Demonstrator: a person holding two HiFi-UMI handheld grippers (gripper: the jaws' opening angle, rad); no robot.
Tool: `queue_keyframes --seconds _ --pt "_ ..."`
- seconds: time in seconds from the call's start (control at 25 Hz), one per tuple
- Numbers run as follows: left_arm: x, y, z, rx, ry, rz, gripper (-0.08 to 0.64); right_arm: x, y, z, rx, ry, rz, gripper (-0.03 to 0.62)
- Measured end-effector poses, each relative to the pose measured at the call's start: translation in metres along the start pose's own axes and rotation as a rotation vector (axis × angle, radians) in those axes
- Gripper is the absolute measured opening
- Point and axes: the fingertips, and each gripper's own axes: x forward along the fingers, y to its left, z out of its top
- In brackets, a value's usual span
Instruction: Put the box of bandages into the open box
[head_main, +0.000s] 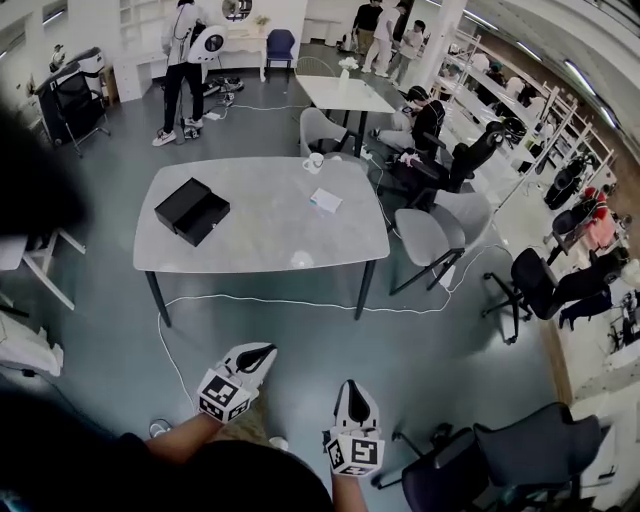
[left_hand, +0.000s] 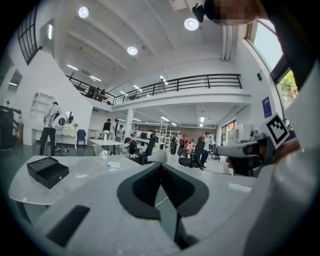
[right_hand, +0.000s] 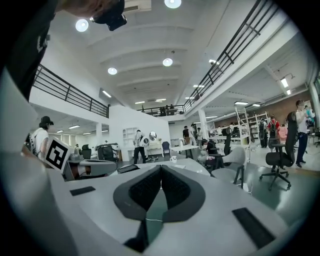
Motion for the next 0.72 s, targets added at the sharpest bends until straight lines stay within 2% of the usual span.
queue_keyframes --seconds 0.24,0.36,0.52,0.72 --pt "0.071 0.051 0.016 0.005 0.001 -0.040 0.017 0.084 -0.023 0.005 0.017 0.067 -0.022 0.012" --pt "0.100 0.095 0.021 0.021 0.019 -0.048 0.017 0.138 -0.026 0.015 0.025 0.085 -0.026 0.012" --pt "0.133 0.163 0.039 -0.002 0.013 -0.038 0.017 0.204 -0.022 0.035 0.004 0.094 -0.009 0.012" --pt "0.167 0.232 0.056 0.010 -0.003 -0.058 0.017 0.285 -0.025 0.047 -0.014 0.130 -0.048 0.012"
